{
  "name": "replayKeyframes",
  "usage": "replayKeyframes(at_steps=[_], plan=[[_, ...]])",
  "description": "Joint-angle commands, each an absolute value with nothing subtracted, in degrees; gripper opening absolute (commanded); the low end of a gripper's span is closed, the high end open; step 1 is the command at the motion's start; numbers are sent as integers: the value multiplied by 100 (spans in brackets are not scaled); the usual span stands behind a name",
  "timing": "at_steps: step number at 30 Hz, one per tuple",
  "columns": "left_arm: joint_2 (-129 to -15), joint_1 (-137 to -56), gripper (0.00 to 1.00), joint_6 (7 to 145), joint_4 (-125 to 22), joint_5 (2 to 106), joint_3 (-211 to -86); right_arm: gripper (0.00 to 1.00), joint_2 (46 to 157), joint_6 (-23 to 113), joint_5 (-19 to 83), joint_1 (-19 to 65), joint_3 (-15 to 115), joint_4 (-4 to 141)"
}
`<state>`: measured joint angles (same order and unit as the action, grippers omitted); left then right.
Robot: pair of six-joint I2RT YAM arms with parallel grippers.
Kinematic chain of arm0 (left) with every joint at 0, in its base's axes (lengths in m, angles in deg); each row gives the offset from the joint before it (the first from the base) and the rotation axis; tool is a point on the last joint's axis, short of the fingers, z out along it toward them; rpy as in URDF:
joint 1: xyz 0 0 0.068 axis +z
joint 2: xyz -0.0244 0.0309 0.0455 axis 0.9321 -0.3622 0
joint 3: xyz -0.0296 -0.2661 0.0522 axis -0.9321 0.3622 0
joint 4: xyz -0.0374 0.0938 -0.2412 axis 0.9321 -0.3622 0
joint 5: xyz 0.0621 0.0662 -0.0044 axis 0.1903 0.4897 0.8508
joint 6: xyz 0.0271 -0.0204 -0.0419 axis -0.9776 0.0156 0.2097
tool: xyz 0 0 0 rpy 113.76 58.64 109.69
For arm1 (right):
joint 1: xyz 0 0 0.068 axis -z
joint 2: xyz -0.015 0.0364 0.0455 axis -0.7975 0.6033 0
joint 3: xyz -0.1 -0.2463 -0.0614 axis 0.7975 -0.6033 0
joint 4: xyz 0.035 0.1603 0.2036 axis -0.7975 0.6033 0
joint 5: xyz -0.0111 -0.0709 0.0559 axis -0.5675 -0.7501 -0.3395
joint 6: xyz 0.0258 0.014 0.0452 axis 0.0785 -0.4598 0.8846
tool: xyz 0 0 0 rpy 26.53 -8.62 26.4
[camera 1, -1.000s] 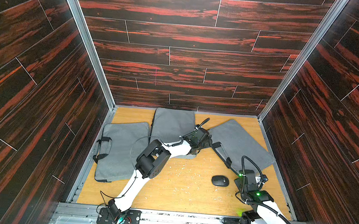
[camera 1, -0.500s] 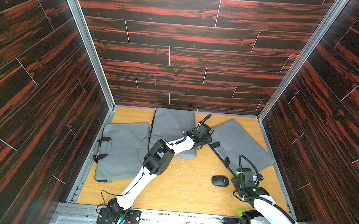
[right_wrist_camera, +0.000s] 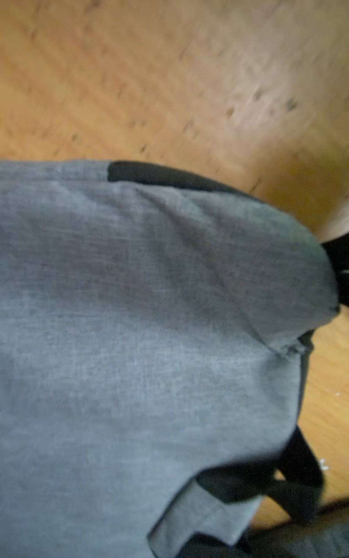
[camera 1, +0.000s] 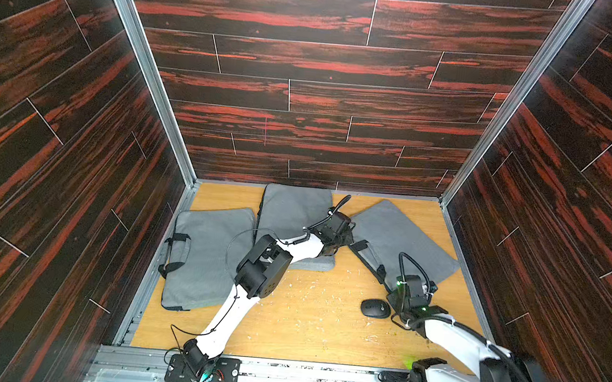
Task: Put the mouse into the laptop bag
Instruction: Unzip the zipper on the zippered laptop bag.
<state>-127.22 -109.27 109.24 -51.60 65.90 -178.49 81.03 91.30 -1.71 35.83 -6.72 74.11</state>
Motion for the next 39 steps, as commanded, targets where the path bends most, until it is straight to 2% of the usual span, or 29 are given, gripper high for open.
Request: replayKeyframes(at_steps=[1,4,8,13,17,26,33,39], plan=[[-12207,-11298,0,11014,-5244,6170,-17556,0,8118,9092,3,3482,-490,7095],[-11967,-11298,0,11067,-4925,6198,-17178,0,7853,9105,-465,3807,-504,7523],[-11451,-11297,0,11226,-4513,6303,-16509,0,7550,8837,348,4970,-821,7258],[-10697,-11297,0,11517,-4138,7232,-15481,0,7419,8650,714,5504,-1006,7203],[-10418,-11306,0,11671,-4054,8023,-15064,0,7428,8685,1153,5503,-1239,7012],[-10674,-11348,0,11975,-4555,8597,-15325,0,6905,8702,1833,5448,-1458,7070],[-10719,-11544,0,11882,-4398,8497,-15454,0,7166,9087,1676,4441,-1276,6897],[-10806,-11673,0,11895,-4335,8320,-15602,0,7389,9156,1670,4201,-1061,6777]])
